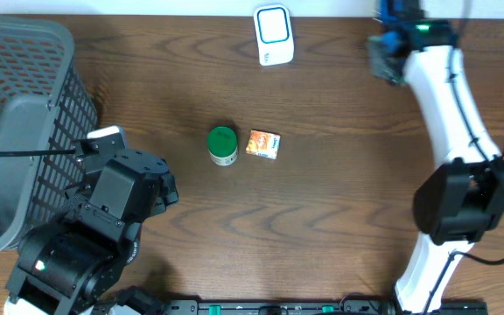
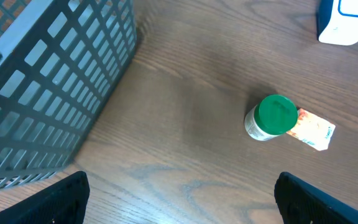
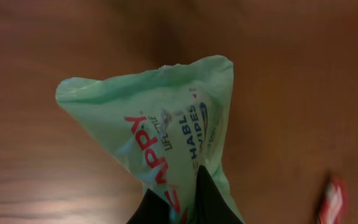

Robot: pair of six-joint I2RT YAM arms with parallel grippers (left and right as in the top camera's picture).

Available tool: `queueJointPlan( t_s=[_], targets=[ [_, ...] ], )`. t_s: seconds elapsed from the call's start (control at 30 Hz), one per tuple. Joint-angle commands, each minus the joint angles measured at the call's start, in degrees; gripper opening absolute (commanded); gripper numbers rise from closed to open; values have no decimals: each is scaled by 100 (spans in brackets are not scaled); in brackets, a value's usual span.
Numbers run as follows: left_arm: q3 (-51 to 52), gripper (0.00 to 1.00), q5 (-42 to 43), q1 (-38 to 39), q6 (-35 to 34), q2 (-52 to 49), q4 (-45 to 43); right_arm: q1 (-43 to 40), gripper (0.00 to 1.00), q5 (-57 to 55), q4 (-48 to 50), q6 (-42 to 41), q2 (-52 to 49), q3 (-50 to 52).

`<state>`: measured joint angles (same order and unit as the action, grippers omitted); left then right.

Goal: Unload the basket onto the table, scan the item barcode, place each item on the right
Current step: 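Carry the wipes pack up past the scanner toward the table's far edge, then place the wipes pack at the right edge beside the red bar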

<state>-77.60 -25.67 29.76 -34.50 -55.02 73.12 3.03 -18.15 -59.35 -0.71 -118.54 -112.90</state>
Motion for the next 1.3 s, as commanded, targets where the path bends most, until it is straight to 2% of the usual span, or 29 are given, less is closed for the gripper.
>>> queueJointPlan(
  t_s=[0.0, 0.17, 0.37, 0.63, 0.73, 0.8, 0.87, 0.9, 0.93, 1.13, 1.27],
  targets=[
    [-35, 95, -94, -22, 33, 4, 17, -748, 1, -79, -122, -575, -114, 470],
    [-35, 95, -94, -22, 33, 4, 20, -1663, 1, 334, 144, -863, -114, 1650],
    [-35, 96, -94, -22, 31, 7, 17, -2334, 1, 802, 1069, -1231, -114, 2887],
    [-35, 95, -94, -22, 33, 4, 17, -2463, 1, 817, 1958, -1388, -114, 3757],
    [-35, 95, -94, -22, 33, 4, 17, -2463, 18, 815, 2048, -1388, -114, 3794],
    [-35, 95, -94, -22, 33, 4, 17, -2463, 37, 815, 2059, -1386, -105, 3764],
    [-35, 96, -94, -22, 33, 7, 17, -2465, 64, 813, 1991, -1386, -103, 3692],
    [-35, 95, -94, -22, 33, 7, 17, -2463, 87, 811, 1908, -1386, -103, 3626],
    [-35, 96, -94, -22, 33, 4, 17, -2463, 99, 809, 1821, -1386, -103, 3560],
    [-35, 95, -94, -22, 33, 4, 17, -2463, 99, 774, 846, -1434, -66, 2723],
    [-35, 95, -94, -22, 33, 4, 17, -2382, 99, 776, 28, -1711, -2, 1821]
  ],
)
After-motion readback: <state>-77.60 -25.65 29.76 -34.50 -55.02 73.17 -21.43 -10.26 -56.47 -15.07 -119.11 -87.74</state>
